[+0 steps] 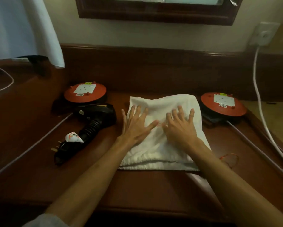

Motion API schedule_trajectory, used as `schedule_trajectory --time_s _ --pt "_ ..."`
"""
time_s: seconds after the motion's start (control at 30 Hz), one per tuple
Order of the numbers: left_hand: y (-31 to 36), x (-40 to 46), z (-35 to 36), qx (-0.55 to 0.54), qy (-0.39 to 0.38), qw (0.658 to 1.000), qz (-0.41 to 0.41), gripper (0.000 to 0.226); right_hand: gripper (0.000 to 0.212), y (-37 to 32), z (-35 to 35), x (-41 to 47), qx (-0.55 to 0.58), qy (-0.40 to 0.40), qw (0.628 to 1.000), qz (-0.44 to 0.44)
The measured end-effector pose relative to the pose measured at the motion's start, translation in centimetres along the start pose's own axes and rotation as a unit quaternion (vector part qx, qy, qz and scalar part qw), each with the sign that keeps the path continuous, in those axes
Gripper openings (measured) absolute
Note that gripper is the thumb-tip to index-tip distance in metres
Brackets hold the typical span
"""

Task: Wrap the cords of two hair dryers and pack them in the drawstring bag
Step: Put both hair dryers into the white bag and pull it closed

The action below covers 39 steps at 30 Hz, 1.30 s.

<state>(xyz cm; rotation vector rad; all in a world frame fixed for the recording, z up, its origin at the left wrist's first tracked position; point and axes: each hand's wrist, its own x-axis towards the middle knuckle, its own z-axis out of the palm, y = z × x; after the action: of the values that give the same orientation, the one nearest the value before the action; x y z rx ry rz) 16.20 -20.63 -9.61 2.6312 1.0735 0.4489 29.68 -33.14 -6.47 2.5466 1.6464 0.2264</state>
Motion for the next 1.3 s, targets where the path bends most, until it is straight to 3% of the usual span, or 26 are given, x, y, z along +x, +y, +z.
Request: schedule_trajectory --time_s 0.1,0.2,0.3,0.4,0.47,0.53,0.57,0.63,0.77,0.93,1.03,1.17,1.3 --pt "-0.4 -2.8 -2.0 -0.033 0.090 0.995 0.017 0.062 0.061 -2.8 -0.4 -1.4 0.120 0.035 0.992 -0.019" --pt "-1.2 -7.8 -2.1 -0.005 0.001 1.000 -0.007 0.063 0.061 -5.2 0.9 -3.2 0.185 0.029 0.982 -0.028" --pt "-2.5 -10.6 -1.6 0.075 -0.102 0.992 -0.012 0.072 0.064 -5.6 2.5 -4.7 0.201 -0.039 0.979 -0.020" --pt "-2.7 -10.5 -2.3 0.102 -0.110 0.989 0.002 0.076 0.067 -5.4 2.6 -5.5 0.211 -0.035 0.977 -0.022" --pt "-2.8 -10.5 -3.0 0.107 -0.062 0.992 0.014 0.073 0.062 -5.2 2.0 -6.1 0.263 0.090 0.961 -0.009" --pt "-3.8 -10.5 -4.1 0.078 0.052 0.996 0.004 0.064 0.053 -4.8 1.8 -6.8 0.329 0.235 0.915 0.022" --pt "-4.7 -10.6 -4.7 0.066 0.115 0.991 -0.015 0.058 0.049 -4.7 1.9 -7.2 0.347 0.264 0.900 0.027" --pt "-6.9 -10.7 -6.1 0.081 0.179 0.977 -0.088 0.058 0.047 -4.9 2.2 -7.9 0.348 0.248 0.904 0.023" --pt "-10.2 -10.4 -7.8 0.148 0.061 0.958 -0.237 0.076 0.031 -5.8 2.1 -8.0 0.335 0.231 0.914 -0.001" --pt "-10.2 -10.5 -8.8 0.182 0.077 0.961 -0.195 0.060 0.026 -6.2 1.9 -8.7 0.352 0.232 0.907 -0.017" --pt "-7.9 -11.4 -9.7 0.131 0.115 0.970 -0.168 0.056 0.027 -6.9 1.0 -9.6 0.462 0.203 0.863 0.010" --pt "-2.9 -12.5 -11.4 -0.069 0.144 0.983 -0.092 0.049 0.040 -8.2 -2.7 -10.4 0.616 0.153 0.773 0.014" --pt "2.4 -13.1 -11.2 -0.240 0.083 0.967 0.020 0.045 0.036 -8.3 -6.4 -10.8 0.743 0.101 0.662 0.000"
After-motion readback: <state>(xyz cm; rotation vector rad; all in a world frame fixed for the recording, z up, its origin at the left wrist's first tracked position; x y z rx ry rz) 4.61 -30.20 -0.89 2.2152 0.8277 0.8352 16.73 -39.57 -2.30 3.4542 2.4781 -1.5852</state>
